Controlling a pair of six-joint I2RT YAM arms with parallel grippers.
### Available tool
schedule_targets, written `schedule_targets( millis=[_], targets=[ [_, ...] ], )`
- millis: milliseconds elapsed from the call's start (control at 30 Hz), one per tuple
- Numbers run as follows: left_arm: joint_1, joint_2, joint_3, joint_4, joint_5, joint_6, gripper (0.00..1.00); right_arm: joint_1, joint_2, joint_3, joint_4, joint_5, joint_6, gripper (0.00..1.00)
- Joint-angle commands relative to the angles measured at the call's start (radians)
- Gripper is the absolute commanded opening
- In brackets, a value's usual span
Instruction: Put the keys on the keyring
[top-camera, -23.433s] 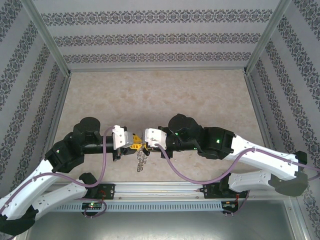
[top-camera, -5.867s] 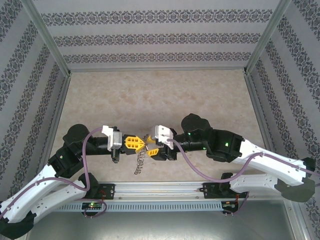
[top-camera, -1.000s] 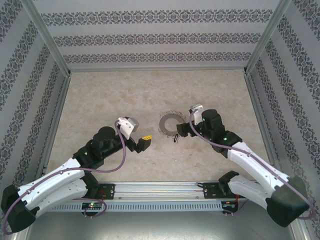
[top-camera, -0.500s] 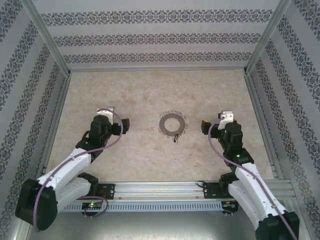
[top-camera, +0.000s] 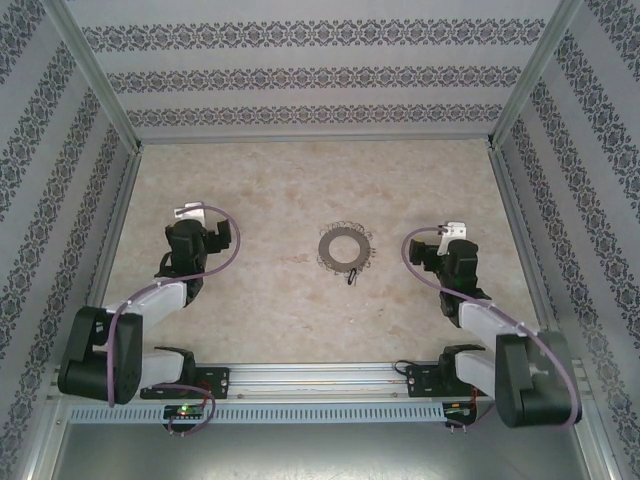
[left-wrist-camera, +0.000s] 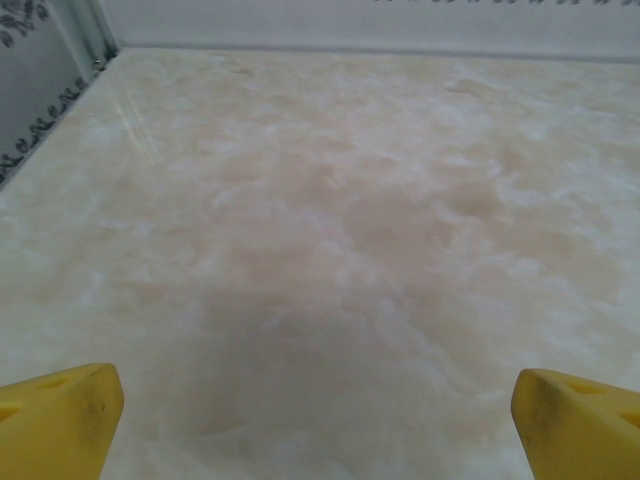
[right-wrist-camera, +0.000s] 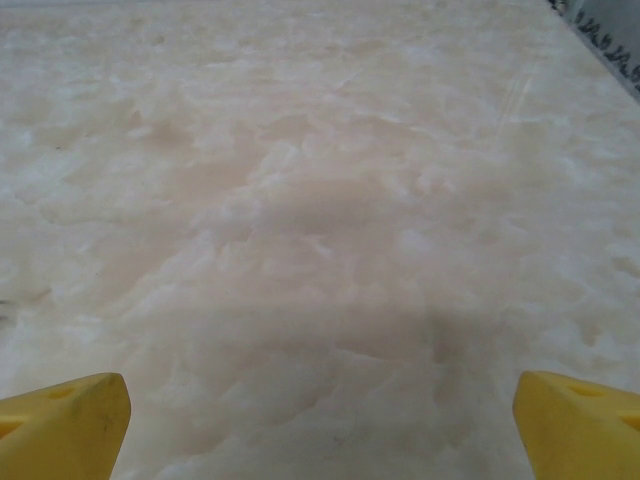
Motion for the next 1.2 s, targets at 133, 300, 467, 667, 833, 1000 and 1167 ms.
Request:
schedule_targets(
  millis=[133, 300, 467, 667, 833, 1000, 1167],
  targets=[
    [0.076, 0.175, -0.030, 0.315, 0.080, 0.073, 1.00, -0.014, 0.154, 0.101, 0.195, -0.076, -0.052, 0.98],
    [0.107, 0.303, -0.103, 0.573, 0.156, 0.056, 1.00, -0.017, 0.321, 0.101, 0.380, -0.096, -0.056, 0.98],
    [0.111, 0.295, -0.065, 0.481, 0.190, 0.063, 1.00, -0.017, 0.362, 0.152, 0.356, -0.067, -0.046, 0.98],
    [0.111, 0.302, -0.054, 0.468, 0.197, 0.069, 1.00, -0.017, 0.369, 0.148, 0.374, -0.046, -0.037, 0.98],
    [0.111, 0.302, -0.054, 0.470, 0.196, 0.069, 1.00, -0.017, 0.367, 0.147, 0.375, -0.046, -0.038, 0.98],
    [0.111, 0.303, -0.054, 0.470, 0.196, 0.071, 1.00, -0.010, 0.368, 0.147, 0.374, -0.033, -0.042, 0.98],
    [0.111, 0.302, -0.054, 0.470, 0.196, 0.071, 1.00, -0.010, 0.369, 0.150, 0.371, -0.035, -0.044, 0.98]
  ],
)
